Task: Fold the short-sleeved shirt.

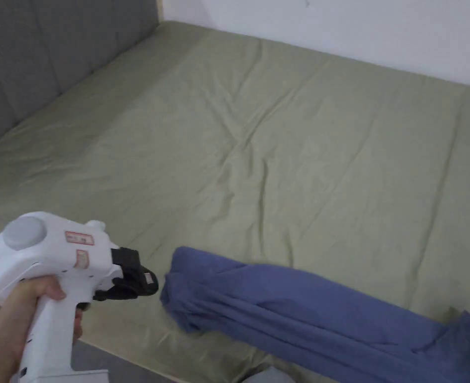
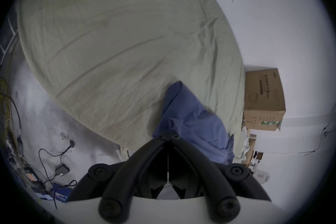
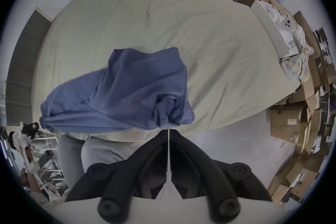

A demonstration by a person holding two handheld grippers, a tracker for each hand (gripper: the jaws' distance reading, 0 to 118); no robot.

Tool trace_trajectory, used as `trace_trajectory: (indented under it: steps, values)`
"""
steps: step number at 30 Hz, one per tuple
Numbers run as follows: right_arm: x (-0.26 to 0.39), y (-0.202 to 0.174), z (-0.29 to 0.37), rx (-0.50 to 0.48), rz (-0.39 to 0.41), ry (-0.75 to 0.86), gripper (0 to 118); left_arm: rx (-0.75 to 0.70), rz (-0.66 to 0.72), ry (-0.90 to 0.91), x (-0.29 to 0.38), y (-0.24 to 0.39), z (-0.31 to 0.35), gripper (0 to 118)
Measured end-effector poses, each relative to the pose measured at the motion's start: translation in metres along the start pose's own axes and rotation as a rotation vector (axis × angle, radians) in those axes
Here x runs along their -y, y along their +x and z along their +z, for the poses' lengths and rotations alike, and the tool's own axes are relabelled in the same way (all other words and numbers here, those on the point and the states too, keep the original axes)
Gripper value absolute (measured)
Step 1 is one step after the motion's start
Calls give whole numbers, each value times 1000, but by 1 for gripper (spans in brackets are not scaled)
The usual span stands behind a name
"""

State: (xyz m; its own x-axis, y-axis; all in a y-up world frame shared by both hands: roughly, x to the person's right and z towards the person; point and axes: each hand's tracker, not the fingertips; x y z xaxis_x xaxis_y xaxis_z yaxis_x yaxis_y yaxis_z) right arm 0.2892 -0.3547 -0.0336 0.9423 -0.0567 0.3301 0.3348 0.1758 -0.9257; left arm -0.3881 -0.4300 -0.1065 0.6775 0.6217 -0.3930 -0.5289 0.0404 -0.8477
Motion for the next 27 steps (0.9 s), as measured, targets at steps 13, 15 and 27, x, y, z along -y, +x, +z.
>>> trace_trajectory:
  steps: [13,15,27]
  values:
    - [-6,-28,18,-10,13,0,2,191,-24,-69,-26,17,-16,117]
    - [-7,-32,18,-4,17,1,2,189,-11,-95,-29,17,-18,118]
    - [-14,-45,-1,-53,-12,-9,2,213,-16,-256,-46,32,-87,24]
